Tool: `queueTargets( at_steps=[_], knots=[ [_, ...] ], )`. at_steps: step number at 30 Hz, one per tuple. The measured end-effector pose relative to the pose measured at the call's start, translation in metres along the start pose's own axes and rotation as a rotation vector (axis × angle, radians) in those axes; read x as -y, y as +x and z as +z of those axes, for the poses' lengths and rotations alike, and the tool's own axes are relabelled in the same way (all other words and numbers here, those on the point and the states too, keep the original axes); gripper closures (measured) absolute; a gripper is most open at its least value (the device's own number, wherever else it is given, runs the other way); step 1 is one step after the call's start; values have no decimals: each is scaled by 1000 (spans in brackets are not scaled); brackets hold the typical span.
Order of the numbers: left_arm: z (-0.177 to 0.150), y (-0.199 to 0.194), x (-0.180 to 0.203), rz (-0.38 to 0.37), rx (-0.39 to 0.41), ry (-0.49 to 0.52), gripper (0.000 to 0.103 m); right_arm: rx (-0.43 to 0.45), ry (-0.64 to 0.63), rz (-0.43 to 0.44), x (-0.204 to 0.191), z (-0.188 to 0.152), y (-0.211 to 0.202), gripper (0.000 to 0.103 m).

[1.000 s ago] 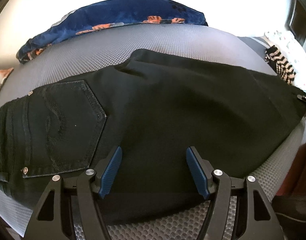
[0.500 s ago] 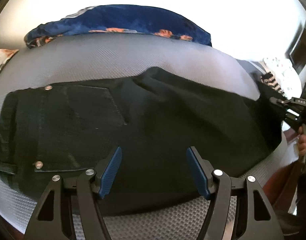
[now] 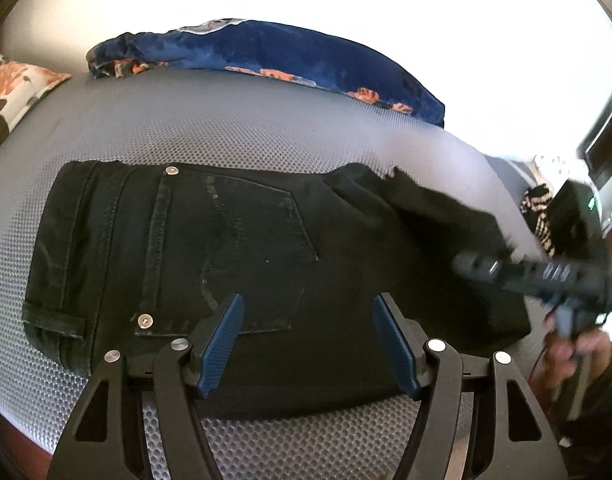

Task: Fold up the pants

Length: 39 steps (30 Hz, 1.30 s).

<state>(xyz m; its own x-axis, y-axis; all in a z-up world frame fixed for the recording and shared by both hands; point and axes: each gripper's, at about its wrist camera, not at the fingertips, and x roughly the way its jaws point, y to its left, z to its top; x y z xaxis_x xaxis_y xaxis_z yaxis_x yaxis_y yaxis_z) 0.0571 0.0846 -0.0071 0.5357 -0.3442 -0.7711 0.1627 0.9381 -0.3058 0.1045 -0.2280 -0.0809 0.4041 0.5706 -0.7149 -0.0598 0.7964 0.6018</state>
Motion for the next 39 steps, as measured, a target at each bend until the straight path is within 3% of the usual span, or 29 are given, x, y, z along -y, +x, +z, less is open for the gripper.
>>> queueTargets(
  at_steps=[4,10,13,19,23,26,32,39],
  knots=[
    [3,-3,-2,-12,8,0,35,-59,-85,-63,-14,-21,20,94],
    [6,-2,1,-39,7,-3,35,-75,-168,-114,-26,-29,23,89],
    [10,1,1,-54,-2,-18,35,-106,-195,-105,-27,-33,25,78],
    [15,7,2,-110,-47,-60,35,-133,-205,-80,-29,-45,18,75],
    [18,17,6,-174,-100,-100,35,-149,-187,-43,-23,-54,-6,64],
    [19,26,14,-202,-135,-105,35,-116,-169,-73,-15,-59,-25,62],
    [18,59,30,-302,-300,-172,37,-9,-27,-104,18,-52,-54,60],
    [15,84,26,-303,-422,-288,45,66,95,-119,46,-42,-64,59]
  ],
)
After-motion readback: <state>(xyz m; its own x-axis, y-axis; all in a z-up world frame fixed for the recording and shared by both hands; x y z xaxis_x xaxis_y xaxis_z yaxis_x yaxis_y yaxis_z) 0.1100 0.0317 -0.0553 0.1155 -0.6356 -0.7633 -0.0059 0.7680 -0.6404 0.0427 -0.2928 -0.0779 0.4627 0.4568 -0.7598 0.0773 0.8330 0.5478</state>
